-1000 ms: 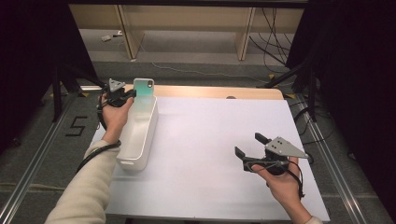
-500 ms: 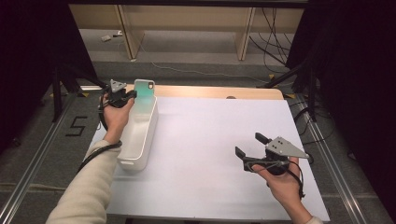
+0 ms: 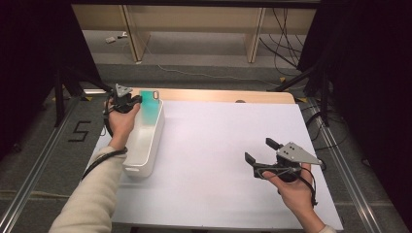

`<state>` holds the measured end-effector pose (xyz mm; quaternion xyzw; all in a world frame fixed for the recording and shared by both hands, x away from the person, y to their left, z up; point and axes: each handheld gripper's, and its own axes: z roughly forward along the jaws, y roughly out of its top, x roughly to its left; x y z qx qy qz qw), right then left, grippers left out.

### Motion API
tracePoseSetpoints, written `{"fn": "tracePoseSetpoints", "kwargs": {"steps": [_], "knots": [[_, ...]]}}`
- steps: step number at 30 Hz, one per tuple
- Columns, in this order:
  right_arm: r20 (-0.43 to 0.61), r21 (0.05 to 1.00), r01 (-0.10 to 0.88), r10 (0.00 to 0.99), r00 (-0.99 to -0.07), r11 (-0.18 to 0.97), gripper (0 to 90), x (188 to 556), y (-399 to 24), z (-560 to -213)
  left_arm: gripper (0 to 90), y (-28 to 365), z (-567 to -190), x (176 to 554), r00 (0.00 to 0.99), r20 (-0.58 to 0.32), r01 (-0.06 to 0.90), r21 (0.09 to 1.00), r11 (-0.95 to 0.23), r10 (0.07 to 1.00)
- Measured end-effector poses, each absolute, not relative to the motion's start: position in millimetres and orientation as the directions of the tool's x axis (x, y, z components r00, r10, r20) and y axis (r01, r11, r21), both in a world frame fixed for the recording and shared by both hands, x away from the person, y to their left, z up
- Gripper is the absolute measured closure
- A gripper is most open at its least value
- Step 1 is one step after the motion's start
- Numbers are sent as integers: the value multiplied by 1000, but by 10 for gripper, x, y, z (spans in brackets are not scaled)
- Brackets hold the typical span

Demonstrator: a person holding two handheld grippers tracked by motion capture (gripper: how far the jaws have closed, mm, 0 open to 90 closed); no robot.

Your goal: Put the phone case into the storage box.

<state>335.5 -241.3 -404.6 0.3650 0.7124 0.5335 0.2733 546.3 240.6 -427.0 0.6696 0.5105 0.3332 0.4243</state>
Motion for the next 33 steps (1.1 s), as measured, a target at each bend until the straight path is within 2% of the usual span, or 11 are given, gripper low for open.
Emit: {"fn": "tracePoseSetpoints", "kwargs": {"steps": [7, 16, 25, 28, 33], "knots": [[1, 958, 233, 809, -588, 168, 132, 3352, -2413, -4043, 797, 2403, -4244, 5458, 255, 29, 394, 910, -131, 967], [1, 959, 229, 811, -586, 164, 132, 3354, -2409, -4048, 675, 2435, -4230, 5414, 264, 25, 394, 910, -131, 964], [-1, 960, 228, 812, -583, 165, 132, 3355, -2413, -4044, 443, 2466, -4128, 5336, 252, -20, 401, 912, -86, 967], [8, 961, 228, 809, -588, 156, 132, 3360, -2411, -4049, 314, 2475, -4081, 5297, 259, -37, 401, 913, -72, 965], [6, 959, 232, 808, -589, 162, 132, 3358, -2416, -4045, 156, 2489, -4009, 5230, 267, -39, 405, 911, -76, 963]]}}
